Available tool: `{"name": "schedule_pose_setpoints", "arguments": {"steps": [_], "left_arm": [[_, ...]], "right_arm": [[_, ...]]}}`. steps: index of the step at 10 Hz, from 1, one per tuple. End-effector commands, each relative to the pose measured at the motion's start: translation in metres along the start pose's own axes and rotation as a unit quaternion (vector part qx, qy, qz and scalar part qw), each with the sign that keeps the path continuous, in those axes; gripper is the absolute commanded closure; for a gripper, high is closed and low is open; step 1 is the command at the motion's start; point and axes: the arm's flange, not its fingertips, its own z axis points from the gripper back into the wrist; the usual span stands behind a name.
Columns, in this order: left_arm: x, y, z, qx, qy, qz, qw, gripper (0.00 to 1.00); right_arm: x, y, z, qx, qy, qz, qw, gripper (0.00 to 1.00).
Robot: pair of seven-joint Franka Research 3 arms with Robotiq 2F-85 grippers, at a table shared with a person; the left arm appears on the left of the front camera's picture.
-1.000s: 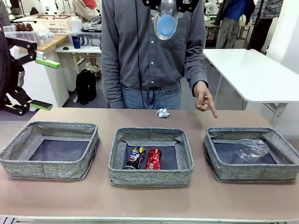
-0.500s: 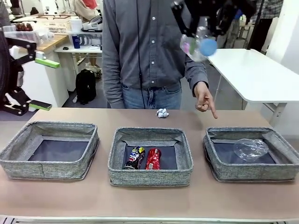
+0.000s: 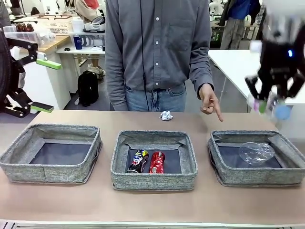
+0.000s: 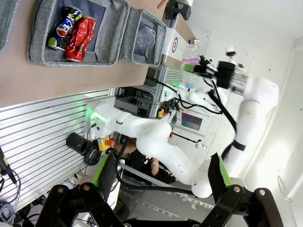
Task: Sort the waste into the appropriate baskets.
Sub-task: Place the picked waste into the Fabric basket indicated by the person.
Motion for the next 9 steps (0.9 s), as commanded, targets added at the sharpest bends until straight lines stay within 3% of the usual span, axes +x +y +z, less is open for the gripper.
{"name": "schedule_pose_setpoints", "arguments": {"steps": [1,3,9], "left_arm": [[-0.002,0.002,-0.003,-0.011,0.003,-0.010,1.000,0.00],[-0.002,0.002,-0.003,-0.011,0.003,-0.010,1.000,0.00],[-0.002,0.002,-0.003,-0.011,0.003,-0.010,1.000,0.00]], "right_arm": [[0.003,-0.009,-0.051,0.038,-0.007,-0.027,0.999,0.78],[0.010,-0.014,-0.082,0.082,-0.005,-0.065,0.995,0.78],[0.014,-0.007,-0.088,0.078,0.004,-0.066,0.995,0.78]]}}
